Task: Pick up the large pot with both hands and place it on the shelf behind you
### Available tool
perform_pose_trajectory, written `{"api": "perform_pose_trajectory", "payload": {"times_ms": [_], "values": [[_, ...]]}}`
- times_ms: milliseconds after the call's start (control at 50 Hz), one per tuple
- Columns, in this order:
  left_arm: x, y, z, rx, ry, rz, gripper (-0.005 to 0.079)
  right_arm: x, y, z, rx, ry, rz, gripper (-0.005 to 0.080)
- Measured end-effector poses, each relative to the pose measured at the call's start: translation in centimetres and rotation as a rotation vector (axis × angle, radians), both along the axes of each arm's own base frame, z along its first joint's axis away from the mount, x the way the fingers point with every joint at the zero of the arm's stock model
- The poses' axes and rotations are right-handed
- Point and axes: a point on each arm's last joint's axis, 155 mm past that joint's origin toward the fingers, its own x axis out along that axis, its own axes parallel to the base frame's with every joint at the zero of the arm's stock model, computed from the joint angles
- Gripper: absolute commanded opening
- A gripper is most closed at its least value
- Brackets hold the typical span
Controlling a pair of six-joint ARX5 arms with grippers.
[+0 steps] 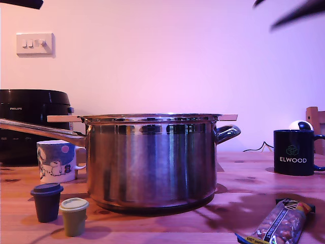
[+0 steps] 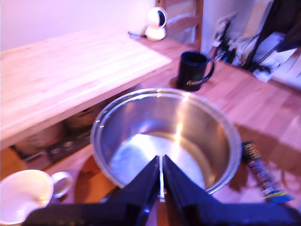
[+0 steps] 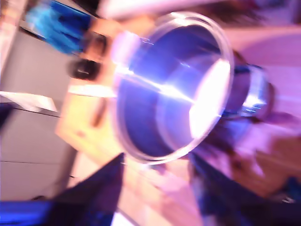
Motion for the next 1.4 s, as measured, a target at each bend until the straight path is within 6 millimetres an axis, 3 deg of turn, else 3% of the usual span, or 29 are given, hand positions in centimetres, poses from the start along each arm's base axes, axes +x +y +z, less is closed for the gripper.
{"api": "perform_pose_trajectory", "payload": {"times_ms": [100, 260, 340, 400, 540, 780, 940, 1220, 1400], "values": [[0.7, 0.5, -0.5, 0.038, -0.007, 0.030, 0.0026, 0.7, -0.1, -1.5, -0.060, 0.021, 0.005, 0.0633], [2.3, 1.8, -2.7, 0.172, -0.016, 0.066, 0.0421, 1.9, -0.1, -3.1, -0.148, 0.018, 0.023, 0.0633], [3.1, 2.7, -4.4, 0.257, 0.020, 0.101, 0.0551, 2.3, -0.2, -3.7, -0.178, 0.018, 0.028, 0.0633], [3.4, 3.5, -5.7, 0.345, 0.049, 0.120, 0.0597, 2.6, -0.4, -4.0, -0.204, 0.006, 0.032, 0.0633], [3.5, 4.2, -8.1, 0.527, 0.124, 0.114, 0.0607, 3.3, -0.4, -4.1, -0.220, -0.019, 0.051, 0.0633], [3.7, 2.2, -8.6, 0.685, 0.156, -0.010, 0.0607, 3.9, -0.3, -4.3, -0.226, -0.038, 0.057, 0.0633], [4.7, 1.2, -9.2, 0.764, 0.174, -0.114, 0.0607, 4.0, -0.3, -4.2, -0.233, -0.055, 0.070, 0.0633], [5.3, 1.0, -13.2, 0.885, 0.283, -0.288, 0.0607, 4.2, -0.3, -4.1, -0.232, -0.070, 0.070, 0.0633], [6.2, 0.6, -13.3, 0.929, 0.225, -0.372, 0.0607, 4.4, -0.2, -4.0, -0.231, -0.078, 0.070, 0.0633]]}}
